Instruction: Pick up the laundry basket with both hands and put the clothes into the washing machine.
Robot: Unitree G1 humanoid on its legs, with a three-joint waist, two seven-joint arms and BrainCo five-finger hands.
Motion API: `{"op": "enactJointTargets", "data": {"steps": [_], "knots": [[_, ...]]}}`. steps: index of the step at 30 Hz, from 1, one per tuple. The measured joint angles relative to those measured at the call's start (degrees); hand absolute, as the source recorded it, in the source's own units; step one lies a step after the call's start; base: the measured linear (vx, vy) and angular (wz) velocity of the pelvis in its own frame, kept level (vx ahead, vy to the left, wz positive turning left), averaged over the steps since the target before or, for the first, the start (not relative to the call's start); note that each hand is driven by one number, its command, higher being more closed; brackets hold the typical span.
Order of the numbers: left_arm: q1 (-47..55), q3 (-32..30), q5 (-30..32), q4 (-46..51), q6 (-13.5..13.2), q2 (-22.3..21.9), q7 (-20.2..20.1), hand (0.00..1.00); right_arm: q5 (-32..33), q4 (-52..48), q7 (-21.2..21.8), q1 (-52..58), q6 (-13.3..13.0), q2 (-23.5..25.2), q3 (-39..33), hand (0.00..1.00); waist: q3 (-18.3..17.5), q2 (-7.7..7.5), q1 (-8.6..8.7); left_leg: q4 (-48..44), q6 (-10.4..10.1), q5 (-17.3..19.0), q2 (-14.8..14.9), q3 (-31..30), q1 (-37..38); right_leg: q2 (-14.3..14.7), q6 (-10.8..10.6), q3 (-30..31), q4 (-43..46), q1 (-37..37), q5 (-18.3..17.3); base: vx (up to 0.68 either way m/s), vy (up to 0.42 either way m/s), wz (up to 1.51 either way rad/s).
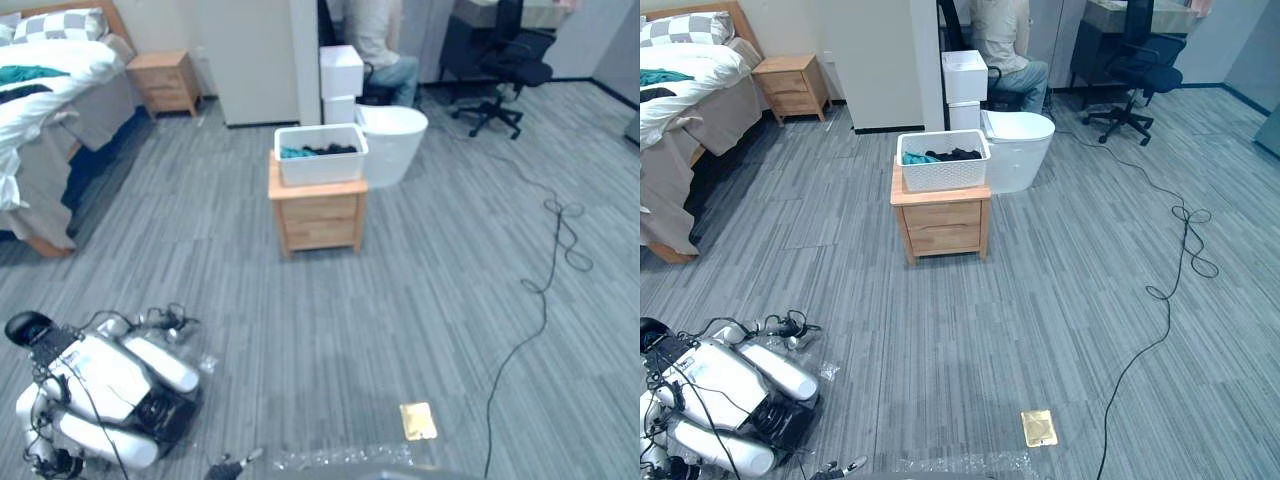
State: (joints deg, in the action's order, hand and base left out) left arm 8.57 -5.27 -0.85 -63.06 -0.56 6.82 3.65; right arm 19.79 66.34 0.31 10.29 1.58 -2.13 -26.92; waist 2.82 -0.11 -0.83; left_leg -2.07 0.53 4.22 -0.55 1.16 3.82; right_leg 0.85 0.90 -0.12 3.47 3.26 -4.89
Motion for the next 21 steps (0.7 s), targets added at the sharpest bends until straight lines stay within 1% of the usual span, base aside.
{"op": "enactJointTargets", "data": {"steps": [1, 2, 3, 6, 9, 11, 21], "knots": [[-0.3, 0.0, 0.0, 0.0, 0.0, 0.0, 0.1, 0.00, 0.0, 0.2, 0.0, -0.1, 0.0, 0.4, -0.3, 0.00, -0.2, 0.32, 0.00, 0.2, 0.0, 0.0, -0.1, 0.0, 0.3, -0.1, 0.0, -0.1, -0.7, 0.5, 0.0, 0.06, 0.001, 0.03], [-0.3, -0.1, 0.0, 0.0, 0.0, 0.0, 0.1, 0.00, -0.1, 0.3, 0.0, -0.1, 0.0, 0.4, -0.3, 0.00, -0.1, 0.09, -0.01, 0.4, 0.0, 0.0, -0.1, -0.1, 0.3, -0.1, -0.1, -0.1, -0.9, 0.6, 0.0, 0.08, 0.001, 0.03], [-0.8, -0.1, 0.0, -0.2, 0.0, -0.1, 0.1, 0.00, -0.1, 0.4, 0.0, -0.2, 0.0, 0.4, -0.3, 0.00, 0.0, 0.28, -0.01, 0.6, 0.0, 0.0, -0.1, -0.1, 0.4, -0.1, -0.1, -0.1, -1.2, 0.7, 0.0, 0.07, -0.001, 0.01], [-1.0, -1.3, 0.0, -0.6, -0.1, -0.5, 0.1, 0.00, -0.1, 1.1, 0.0, -1.0, 0.0, 0.7, -1.5, 0.00, 0.8, 0.07, 0.02, 1.3, 0.0, 0.0, -0.1, 0.0, 1.5, 0.0, -0.2, -0.1, -1.7, 1.7, 0.0, 0.04, -0.003, -0.01], [-1.2, -1.6, 0.3, -0.6, -0.2, -0.7, 0.1, 0.00, -0.1, 1.8, 0.5, -1.2, -0.1, 0.6, -1.8, 0.00, 1.1, 0.18, -0.01, 1.8, 0.0, 0.0, 0.0, 0.3, 1.9, 0.0, -0.3, 0.2, -1.8, 1.8, 0.0, 0.00, -0.005, -0.05], [-1.1, -1.6, 0.3, -0.6, -0.3, -0.7, 0.1, 0.00, -0.1, 1.9, 1.0, -1.3, -0.1, 0.6, -1.8, 0.00, 1.2, 0.20, 0.02, 1.9, 0.0, 0.0, 0.0, 0.4, 2.0, 0.0, -0.3, 0.3, -1.8, 1.8, 0.0, 0.00, -0.003, -0.02], [-1.2, -1.6, 0.3, -0.8, -0.9, -0.8, 0.0, 0.00, -0.1, 2.0, 1.2, -1.4, -0.1, 0.7, -2.5, 0.00, 1.4, 0.27, 0.01, 2.3, 0.0, 0.0, 0.0, 0.5, 2.7, 0.0, -0.7, 0.3, -2.7, 2.7, 0.2, 0.00, 0.000, 0.00]]}}
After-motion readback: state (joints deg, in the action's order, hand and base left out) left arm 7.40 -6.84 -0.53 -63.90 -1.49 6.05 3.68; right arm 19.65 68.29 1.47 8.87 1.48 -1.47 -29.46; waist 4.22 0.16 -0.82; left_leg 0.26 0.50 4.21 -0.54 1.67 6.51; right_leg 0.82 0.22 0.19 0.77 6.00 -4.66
